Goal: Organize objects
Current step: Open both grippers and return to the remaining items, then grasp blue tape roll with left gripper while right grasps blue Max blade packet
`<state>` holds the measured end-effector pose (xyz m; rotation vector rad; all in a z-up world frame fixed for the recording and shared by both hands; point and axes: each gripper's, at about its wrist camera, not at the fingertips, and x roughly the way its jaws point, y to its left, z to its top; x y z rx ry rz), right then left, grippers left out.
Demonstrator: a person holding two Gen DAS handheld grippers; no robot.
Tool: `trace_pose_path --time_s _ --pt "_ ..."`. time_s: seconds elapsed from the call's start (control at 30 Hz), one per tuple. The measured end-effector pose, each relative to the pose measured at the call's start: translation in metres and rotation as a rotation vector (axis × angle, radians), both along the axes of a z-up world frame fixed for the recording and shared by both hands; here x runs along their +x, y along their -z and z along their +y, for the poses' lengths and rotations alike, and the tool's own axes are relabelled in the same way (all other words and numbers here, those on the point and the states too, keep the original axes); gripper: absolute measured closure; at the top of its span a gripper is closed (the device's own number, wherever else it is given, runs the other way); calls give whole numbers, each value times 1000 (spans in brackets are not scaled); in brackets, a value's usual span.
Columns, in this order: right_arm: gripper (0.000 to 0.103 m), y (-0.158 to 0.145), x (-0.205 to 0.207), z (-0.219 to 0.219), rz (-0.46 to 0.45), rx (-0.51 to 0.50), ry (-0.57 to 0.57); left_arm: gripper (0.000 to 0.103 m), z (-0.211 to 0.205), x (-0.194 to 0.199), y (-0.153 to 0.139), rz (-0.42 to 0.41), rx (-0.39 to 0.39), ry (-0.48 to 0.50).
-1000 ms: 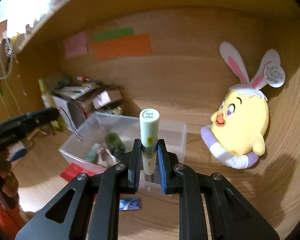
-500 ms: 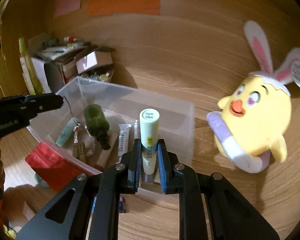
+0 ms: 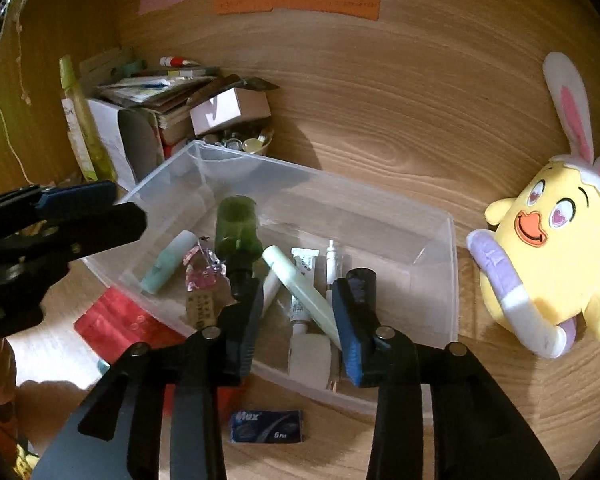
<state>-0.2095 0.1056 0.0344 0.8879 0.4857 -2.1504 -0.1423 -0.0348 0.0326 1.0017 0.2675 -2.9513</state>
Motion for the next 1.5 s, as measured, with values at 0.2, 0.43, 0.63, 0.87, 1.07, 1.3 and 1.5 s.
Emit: trace_pose_path --time_s 0.2,0.43,0.63,0.87,1.07,1.3,1.5 --pt "53 -15 16 22 27 -53 6 34 3 29 -12 43 -35 -1" --pt "40 -20 37 49 35 -96 1 26 3 53 -3 18 -41 2" --pt "36 -2 47 66 -12 -93 1 26 3 63 23 -54 -53 -2" --pt "35 34 49 68 -99 -38 -2 26 9 73 54 -137 -42 29" --pt "35 59 53 54 -141 33 -50 26 20 61 75 -218 -14 78" --pt "36 68 47 38 -114 87 -48 46 32 48 86 -255 -36 109" --pt "49 69 48 36 -116 81 -81 74 33 45 91 -271 -28 130"
